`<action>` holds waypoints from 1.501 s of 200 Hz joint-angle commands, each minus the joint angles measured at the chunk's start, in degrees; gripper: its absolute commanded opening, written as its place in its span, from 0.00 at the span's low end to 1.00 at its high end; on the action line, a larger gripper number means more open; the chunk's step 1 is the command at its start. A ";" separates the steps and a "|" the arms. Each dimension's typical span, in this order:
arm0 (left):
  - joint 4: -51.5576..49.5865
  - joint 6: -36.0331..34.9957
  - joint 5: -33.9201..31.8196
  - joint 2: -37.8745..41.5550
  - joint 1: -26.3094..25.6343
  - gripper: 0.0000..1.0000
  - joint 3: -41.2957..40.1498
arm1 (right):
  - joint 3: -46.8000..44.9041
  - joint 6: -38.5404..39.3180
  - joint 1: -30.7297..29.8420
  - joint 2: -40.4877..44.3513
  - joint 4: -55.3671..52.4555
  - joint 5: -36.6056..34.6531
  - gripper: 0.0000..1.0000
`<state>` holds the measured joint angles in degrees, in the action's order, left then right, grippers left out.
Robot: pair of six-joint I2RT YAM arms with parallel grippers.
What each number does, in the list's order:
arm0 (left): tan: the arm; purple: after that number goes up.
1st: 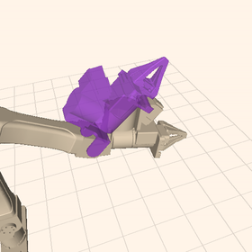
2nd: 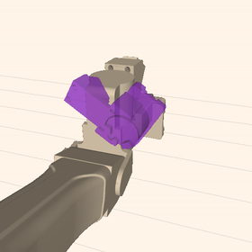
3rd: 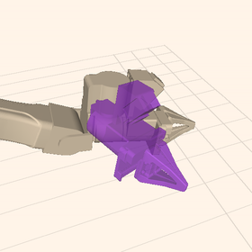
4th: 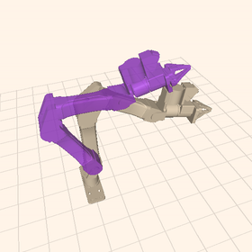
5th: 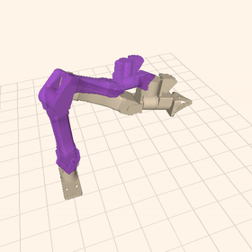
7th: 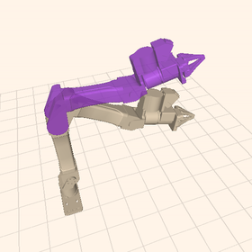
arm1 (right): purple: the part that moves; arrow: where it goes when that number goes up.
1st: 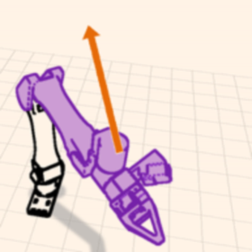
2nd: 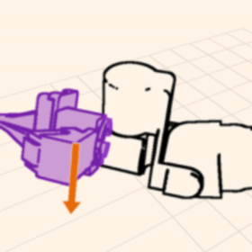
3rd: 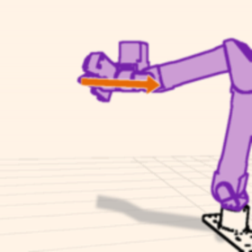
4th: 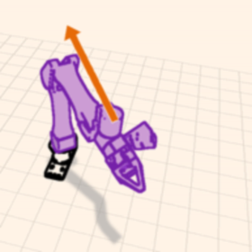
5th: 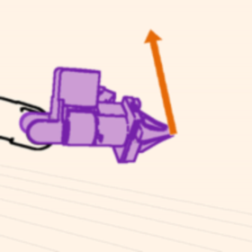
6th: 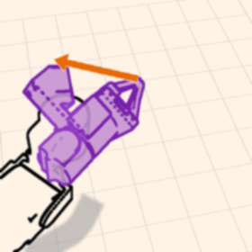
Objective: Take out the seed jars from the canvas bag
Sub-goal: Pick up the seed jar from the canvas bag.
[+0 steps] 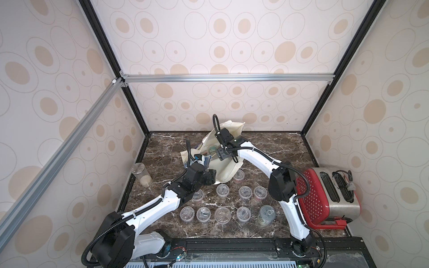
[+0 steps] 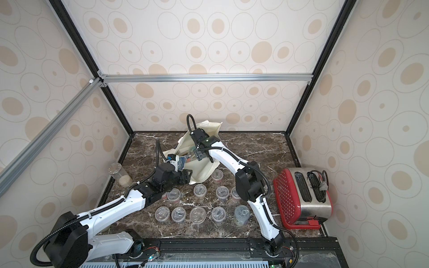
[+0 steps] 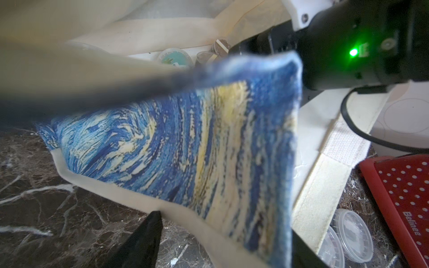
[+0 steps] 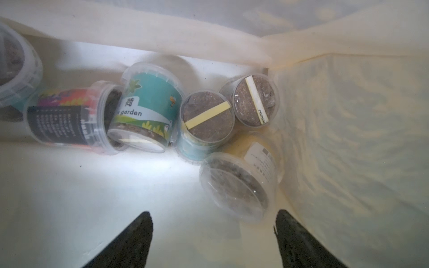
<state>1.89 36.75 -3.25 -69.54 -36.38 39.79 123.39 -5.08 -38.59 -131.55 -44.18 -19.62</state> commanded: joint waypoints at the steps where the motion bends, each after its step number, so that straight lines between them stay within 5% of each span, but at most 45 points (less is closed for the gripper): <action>1: 0.57 2.41 1.05 1.04 -0.69 0.70 -1.07 | 2.43 -0.32 0.88 -3.17 -1.64 -3.80 0.90; 57: 1.10 3.31 1.15 0.68 -1.47 0.70 -1.29 | 9.29 -5.64 0.98 -9.69 -4.76 -4.94 0.92; 269: 0.57 1.67 -1.50 3.94 -1.76 0.69 -2.87 | 16.82 1.32 1.43 -19.57 -4.00 -11.67 0.85; 300: 0.41 1.50 -2.09 4.66 -1.71 0.69 -3.36 | 16.72 -1.17 1.76 -15.92 -5.68 -2.71 0.78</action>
<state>2.52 39.09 -3.68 -66.30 -37.63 36.86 139.85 -4.23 -37.47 -148.79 -46.76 -30.09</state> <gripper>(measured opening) 0.692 0.814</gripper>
